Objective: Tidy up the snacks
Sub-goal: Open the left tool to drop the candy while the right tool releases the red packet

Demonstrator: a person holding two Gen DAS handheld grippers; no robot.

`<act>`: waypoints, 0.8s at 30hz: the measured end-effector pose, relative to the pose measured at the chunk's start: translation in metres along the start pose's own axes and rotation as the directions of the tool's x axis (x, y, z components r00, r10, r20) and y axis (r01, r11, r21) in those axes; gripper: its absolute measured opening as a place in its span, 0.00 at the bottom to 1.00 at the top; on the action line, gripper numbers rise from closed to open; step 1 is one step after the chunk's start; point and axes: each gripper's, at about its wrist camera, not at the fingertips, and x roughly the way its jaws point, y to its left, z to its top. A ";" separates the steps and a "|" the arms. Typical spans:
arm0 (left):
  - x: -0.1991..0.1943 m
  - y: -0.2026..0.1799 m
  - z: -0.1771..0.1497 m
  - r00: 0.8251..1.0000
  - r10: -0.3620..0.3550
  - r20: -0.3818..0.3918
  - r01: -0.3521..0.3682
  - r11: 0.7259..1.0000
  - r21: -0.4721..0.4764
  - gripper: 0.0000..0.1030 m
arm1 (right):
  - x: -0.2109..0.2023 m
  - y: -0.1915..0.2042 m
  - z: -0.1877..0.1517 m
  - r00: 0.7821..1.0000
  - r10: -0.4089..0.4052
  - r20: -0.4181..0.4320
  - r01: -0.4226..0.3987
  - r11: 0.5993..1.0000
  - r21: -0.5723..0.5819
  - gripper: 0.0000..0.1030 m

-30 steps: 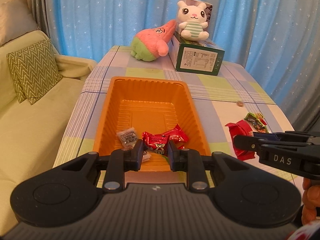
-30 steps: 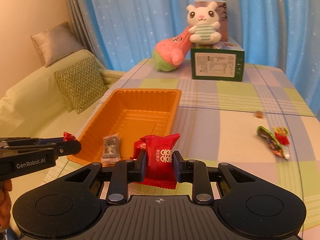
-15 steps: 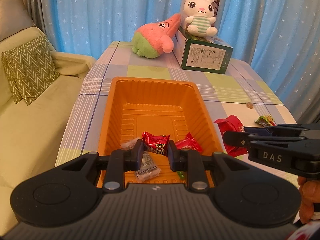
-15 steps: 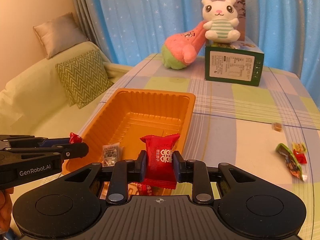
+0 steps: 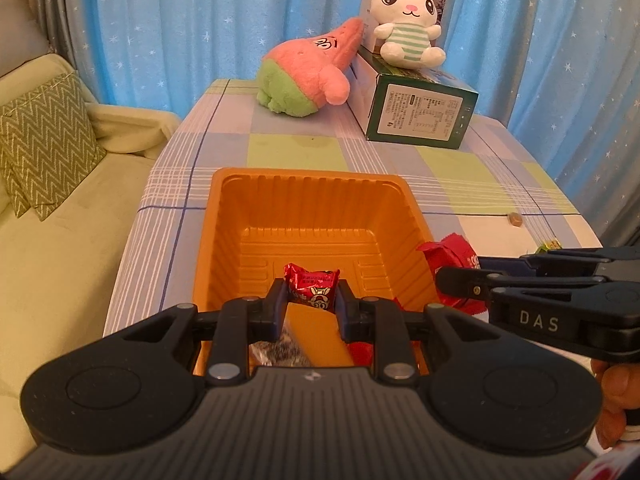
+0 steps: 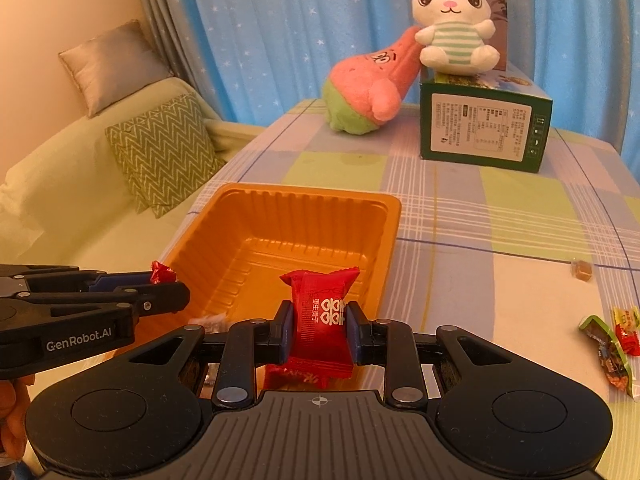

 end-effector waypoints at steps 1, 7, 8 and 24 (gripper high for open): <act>0.003 0.000 0.002 1.000 -0.002 -0.002 0.002 1.000 0.005 0.22 | 0.001 -0.001 0.001 1.000 -0.002 0.000 0.002 1.000 0.003 0.27; 0.013 0.001 0.004 1.000 -0.003 -0.023 0.003 1.000 0.006 0.27 | 0.004 -0.003 0.002 1.000 -0.011 0.000 0.011 1.000 0.011 0.27; 0.011 0.003 0.003 1.000 -0.002 -0.021 0.002 1.000 0.001 0.27 | 0.003 -0.003 0.001 1.000 -0.011 -0.001 0.011 1.000 0.012 0.27; -0.036 0.021 -0.016 0.999 0.045 0.028 -0.043 0.998 -0.055 0.31 | 0.010 0.013 0.005 0.999 0.049 0.005 -0.049 0.998 0.026 0.27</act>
